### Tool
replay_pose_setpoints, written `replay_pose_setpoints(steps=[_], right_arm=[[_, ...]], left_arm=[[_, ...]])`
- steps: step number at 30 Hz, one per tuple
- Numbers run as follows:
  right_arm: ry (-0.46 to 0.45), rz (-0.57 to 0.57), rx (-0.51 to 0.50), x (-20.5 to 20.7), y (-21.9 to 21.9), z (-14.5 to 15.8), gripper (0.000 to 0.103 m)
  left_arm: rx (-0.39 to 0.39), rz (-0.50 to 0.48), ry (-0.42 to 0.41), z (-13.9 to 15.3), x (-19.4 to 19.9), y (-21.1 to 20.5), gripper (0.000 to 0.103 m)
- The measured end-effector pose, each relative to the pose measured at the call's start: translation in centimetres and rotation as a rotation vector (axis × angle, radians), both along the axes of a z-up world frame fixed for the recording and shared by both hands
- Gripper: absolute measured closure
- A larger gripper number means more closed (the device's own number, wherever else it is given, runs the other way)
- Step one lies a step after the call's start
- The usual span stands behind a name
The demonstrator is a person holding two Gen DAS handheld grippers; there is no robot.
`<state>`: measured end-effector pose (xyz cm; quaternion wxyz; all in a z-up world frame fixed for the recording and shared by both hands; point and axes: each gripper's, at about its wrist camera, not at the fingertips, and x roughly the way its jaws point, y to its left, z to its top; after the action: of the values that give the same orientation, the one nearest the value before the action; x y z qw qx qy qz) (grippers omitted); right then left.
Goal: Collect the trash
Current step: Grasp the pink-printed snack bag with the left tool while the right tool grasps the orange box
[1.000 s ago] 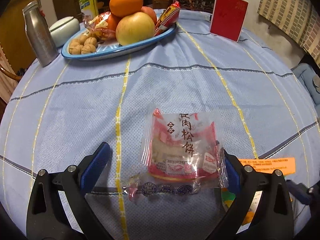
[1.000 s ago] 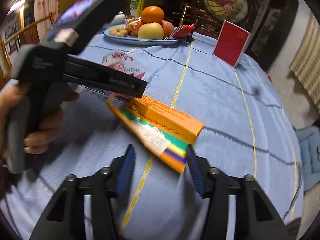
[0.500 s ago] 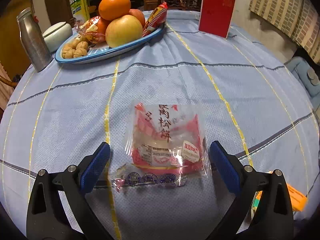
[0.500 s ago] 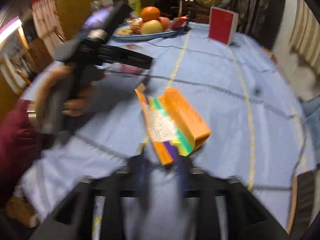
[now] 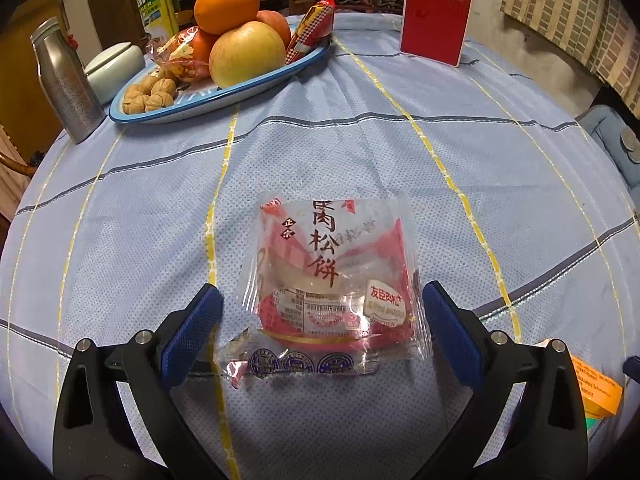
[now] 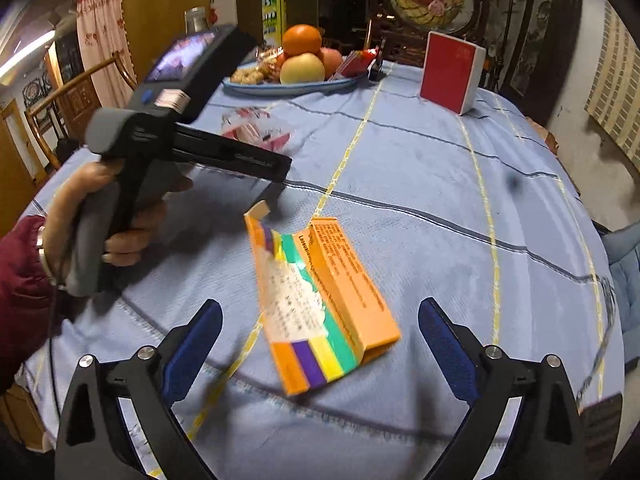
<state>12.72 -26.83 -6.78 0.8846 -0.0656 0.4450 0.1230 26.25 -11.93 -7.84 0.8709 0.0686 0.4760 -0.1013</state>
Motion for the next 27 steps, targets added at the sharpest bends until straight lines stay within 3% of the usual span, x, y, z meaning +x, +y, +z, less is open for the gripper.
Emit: replay_pose_setpoints(steps=[6,8,9,10,15,18,20,22,27], right_arm=[[0.053,-0.025,0.040,1.5,-0.3,-1.2,0.007],[0.045,-0.041,0.053,1.4,-0.5,-1.0,0.019],[0.049,-0.043,0.065,1.3,-0.6,-1.1,0.040],[0.046,-0.053,0.077,1.1,-0.8,-1.0,0.042],[-0.008,-0.119,0.122,-1.4,-1.6,-0.1,0.044],[-0.039,-0.157,0.156,-3.4,-2.5,0.4,0.043],[-0.045,-0.185,0.178,-4.4,-3.2,0.4,0.043],[-0.039,-0.210,0.193,-4.9,-3.8,0.1,0.043],[-0.028,-0.238,0.218,-5.6,-4.9,-0.3,0.043]], left_arm=[[0.000,0.001,-0.001,0.0,0.1,0.0,0.005],[0.000,0.001,-0.001,0.0,0.1,-0.1,0.005],[0.000,0.000,-0.001,0.0,0.1,-0.1,0.005],[0.000,0.000,-0.001,0.0,0.1,-0.1,0.005],[-0.009,-0.005,0.004,0.0,0.1,0.1,0.007],[-0.037,-0.009,-0.001,0.5,0.2,0.6,0.021],[-0.092,-0.021,0.007,1.0,0.3,1.2,0.037],[-0.150,-0.026,0.020,1.4,0.5,1.8,0.042],[-0.156,-0.032,-0.008,2.1,0.3,1.9,0.042]])
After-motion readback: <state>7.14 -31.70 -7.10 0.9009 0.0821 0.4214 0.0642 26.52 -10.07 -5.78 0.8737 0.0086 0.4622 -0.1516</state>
